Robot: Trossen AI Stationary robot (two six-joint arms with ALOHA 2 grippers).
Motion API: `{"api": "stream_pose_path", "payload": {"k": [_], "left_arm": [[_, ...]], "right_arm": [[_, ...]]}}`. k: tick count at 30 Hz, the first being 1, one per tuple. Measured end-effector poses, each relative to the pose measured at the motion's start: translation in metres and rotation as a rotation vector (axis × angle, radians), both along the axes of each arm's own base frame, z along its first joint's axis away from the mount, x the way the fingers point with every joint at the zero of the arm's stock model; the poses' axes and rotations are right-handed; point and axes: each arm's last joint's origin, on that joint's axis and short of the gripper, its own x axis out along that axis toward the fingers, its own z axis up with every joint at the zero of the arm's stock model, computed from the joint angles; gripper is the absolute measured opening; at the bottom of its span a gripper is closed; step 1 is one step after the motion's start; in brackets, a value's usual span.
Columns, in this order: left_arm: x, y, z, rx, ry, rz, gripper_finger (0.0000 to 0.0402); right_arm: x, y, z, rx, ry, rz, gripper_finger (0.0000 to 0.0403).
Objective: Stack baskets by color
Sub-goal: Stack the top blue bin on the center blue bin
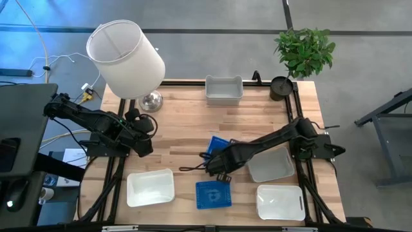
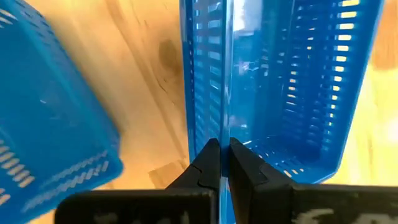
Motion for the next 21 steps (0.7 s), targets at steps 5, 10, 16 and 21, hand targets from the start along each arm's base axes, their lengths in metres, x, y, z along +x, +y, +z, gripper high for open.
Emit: {"api": "stream_pose_path", "payload": {"k": [5, 10, 16, 21], "left_arm": [[0.000, 0.000, 0.000, 0.002, -0.002, 0.001, 0.0126], [0.000, 0.000, 0.000, 0.002, -0.003, 0.001, 0.0126], [0.000, 0.000, 0.000, 0.002, -0.003, 0.000, 0.0126], [0.000, 0.000, 0.000, 0.002, -0.003, 0.000, 0.0126]], "right_arm": [[0.003, 0.000, -0.012, -0.039, 0.048, 0.080, 0.0000], [0.005, -0.001, -0.018, -0.099, 0.074, 0.227, 0.0000], [0.008, -0.004, -0.019, -0.170, 0.075, 0.320, 0.0000], [0.012, -0.015, -0.019, -0.177, 0.075, 0.324, 0.0000]]}}
